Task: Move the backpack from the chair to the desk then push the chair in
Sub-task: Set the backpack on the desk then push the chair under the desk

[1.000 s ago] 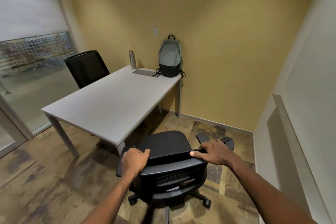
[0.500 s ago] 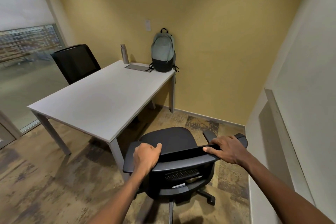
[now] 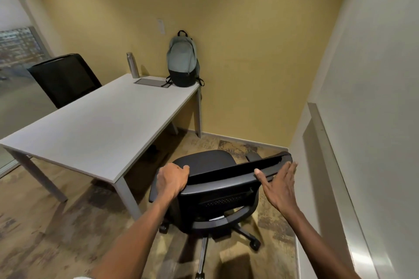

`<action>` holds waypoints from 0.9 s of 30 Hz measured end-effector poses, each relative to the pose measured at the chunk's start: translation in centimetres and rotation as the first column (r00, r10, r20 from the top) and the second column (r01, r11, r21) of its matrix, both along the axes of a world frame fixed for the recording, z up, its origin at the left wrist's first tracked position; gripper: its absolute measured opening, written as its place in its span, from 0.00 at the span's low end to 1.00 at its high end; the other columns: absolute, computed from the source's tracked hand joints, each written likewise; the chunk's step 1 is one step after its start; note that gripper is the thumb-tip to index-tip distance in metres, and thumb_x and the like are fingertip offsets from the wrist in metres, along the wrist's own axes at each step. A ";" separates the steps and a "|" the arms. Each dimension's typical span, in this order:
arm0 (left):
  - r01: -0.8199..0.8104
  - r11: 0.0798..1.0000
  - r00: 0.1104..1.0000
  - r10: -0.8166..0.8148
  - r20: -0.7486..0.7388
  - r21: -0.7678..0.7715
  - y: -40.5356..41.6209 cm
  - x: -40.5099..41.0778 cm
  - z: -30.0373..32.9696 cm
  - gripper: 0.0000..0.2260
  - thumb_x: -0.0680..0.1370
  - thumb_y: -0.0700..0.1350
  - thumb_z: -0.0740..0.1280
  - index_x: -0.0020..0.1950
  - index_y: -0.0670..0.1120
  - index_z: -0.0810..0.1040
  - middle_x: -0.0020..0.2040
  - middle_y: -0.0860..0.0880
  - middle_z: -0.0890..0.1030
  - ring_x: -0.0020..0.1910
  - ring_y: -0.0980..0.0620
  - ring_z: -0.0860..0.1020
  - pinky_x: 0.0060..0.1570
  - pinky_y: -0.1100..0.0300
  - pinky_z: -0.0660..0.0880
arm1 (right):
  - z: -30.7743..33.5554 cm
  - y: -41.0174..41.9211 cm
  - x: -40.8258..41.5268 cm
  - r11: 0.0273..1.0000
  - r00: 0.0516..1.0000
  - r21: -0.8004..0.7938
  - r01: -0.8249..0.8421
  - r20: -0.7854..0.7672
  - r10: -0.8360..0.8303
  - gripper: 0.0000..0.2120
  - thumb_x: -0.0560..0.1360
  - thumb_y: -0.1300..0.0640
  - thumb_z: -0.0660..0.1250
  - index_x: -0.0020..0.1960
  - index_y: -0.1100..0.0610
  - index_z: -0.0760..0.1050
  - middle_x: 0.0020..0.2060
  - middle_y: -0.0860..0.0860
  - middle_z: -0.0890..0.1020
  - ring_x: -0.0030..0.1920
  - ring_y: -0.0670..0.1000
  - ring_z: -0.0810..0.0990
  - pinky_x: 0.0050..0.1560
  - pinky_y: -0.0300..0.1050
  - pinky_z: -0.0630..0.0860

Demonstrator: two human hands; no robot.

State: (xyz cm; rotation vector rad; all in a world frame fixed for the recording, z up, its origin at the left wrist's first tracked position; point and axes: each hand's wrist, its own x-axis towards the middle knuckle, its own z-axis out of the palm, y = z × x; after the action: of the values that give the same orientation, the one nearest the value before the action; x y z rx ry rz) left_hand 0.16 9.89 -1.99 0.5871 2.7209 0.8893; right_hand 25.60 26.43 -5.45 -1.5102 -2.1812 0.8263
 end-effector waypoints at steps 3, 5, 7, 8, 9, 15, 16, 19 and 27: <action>-0.002 0.999 0.996 -0.001 -0.086 -0.032 1.2 -0.5 0.3 0.20 0.78 0.59 0.64 0.37 0.45 0.81 0.38 0.46 0.83 0.38 0.45 0.81 0.44 0.50 0.82 | 0.5 1.7 0.0 0.995 0.995 -0.040 -0.087 0.034 0.089 0.63 0.65 0.22 0.55 0.78 0.63 0.31 0.78 0.58 0.30 0.79 0.56 0.32 0.78 0.58 0.41; 0.011 0.997 0.984 -0.023 -0.178 -0.072 2.1 -0.5 0.4 0.22 0.79 0.61 0.61 0.38 0.44 0.81 0.39 0.45 0.83 0.39 0.44 0.81 0.46 0.48 0.82 | 0.8 3.1 -0.3 0.994 0.994 -0.050 -0.093 0.055 0.096 0.64 0.64 0.22 0.56 0.79 0.63 0.33 0.78 0.59 0.31 0.80 0.56 0.34 0.78 0.59 0.43; 0.035 0.988 0.956 -0.077 -0.284 -0.150 3.3 -0.3 0.3 0.26 0.79 0.63 0.58 0.40 0.44 0.81 0.39 0.44 0.84 0.40 0.43 0.81 0.49 0.46 0.80 | 1.0 4.5 -0.8 0.995 0.994 -0.045 -0.087 0.062 0.090 0.63 0.66 0.24 0.59 0.79 0.64 0.35 0.79 0.60 0.32 0.80 0.58 0.36 0.78 0.60 0.45; 0.065 0.979 0.939 -0.126 -0.319 -0.195 4.0 -0.1 0.2 0.27 0.79 0.65 0.56 0.40 0.45 0.82 0.39 0.44 0.84 0.41 0.43 0.81 0.53 0.44 0.79 | 1.1 5.2 -1.0 0.996 0.994 -0.037 -0.087 0.066 0.089 0.62 0.67 0.25 0.60 0.79 0.65 0.36 0.79 0.61 0.33 0.80 0.59 0.38 0.78 0.60 0.46; 0.117 0.967 0.927 -0.188 -0.325 -0.226 4.7 0.0 0.2 0.29 0.79 0.67 0.54 0.42 0.46 0.83 0.39 0.45 0.84 0.42 0.44 0.81 0.57 0.43 0.77 | 1.2 6.0 -1.3 0.996 0.994 -0.027 -0.087 0.070 0.089 0.61 0.69 0.27 0.62 0.79 0.65 0.36 0.79 0.61 0.34 0.80 0.59 0.39 0.78 0.61 0.47; 0.437 0.851 0.867 -0.485 -0.117 -0.293 7.5 -1.4 0.8 0.45 0.65 0.83 0.39 0.62 0.59 0.79 0.53 0.50 0.85 0.52 0.48 0.81 0.55 0.51 0.79 | 2.0 10.0 -2.9 0.995 0.991 0.007 -0.099 0.091 0.098 0.58 0.71 0.32 0.66 0.79 0.66 0.40 0.80 0.63 0.39 0.81 0.60 0.41 0.79 0.59 0.49; 0.462 0.832 0.850 -0.514 -0.113 -0.308 7.9 -1.7 0.9 0.48 0.63 0.84 0.38 0.64 0.60 0.78 0.55 0.51 0.84 0.54 0.48 0.81 0.56 0.50 0.78 | 2.2 10.5 -3.2 0.995 0.990 0.014 -0.103 0.095 0.101 0.57 0.72 0.32 0.67 0.79 0.67 0.41 0.80 0.63 0.39 0.81 0.60 0.41 0.79 0.58 0.49; 0.507 0.790 0.810 -0.574 -0.123 -0.346 8.5 -2.6 1.1 0.52 0.60 0.86 0.41 0.72 0.58 0.72 0.63 0.50 0.82 0.60 0.47 0.80 0.60 0.49 0.76 | 2.9 11.8 -4.6 0.993 0.989 0.000 -0.114 0.091 0.114 0.57 0.72 0.33 0.68 0.79 0.67 0.42 0.80 0.64 0.40 0.80 0.62 0.45 0.79 0.59 0.53; 0.506 0.758 0.767 -0.614 -0.187 -0.412 10.9 -6.2 1.1 0.53 0.58 0.87 0.47 0.73 0.56 0.71 0.61 0.50 0.82 0.58 0.48 0.80 0.58 0.50 0.77 | 3.1 15.1 -8.7 0.994 0.993 -0.020 -0.106 0.044 0.107 0.57 0.71 0.36 0.71 0.79 0.68 0.42 0.80 0.63 0.39 0.80 0.64 0.50 0.76 0.59 0.61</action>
State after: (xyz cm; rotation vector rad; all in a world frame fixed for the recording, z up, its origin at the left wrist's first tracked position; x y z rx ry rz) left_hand -6.04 20.79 -0.91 1.4756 2.5814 0.1691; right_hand 16.94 41.55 -2.33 -1.4438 -2.3103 0.8551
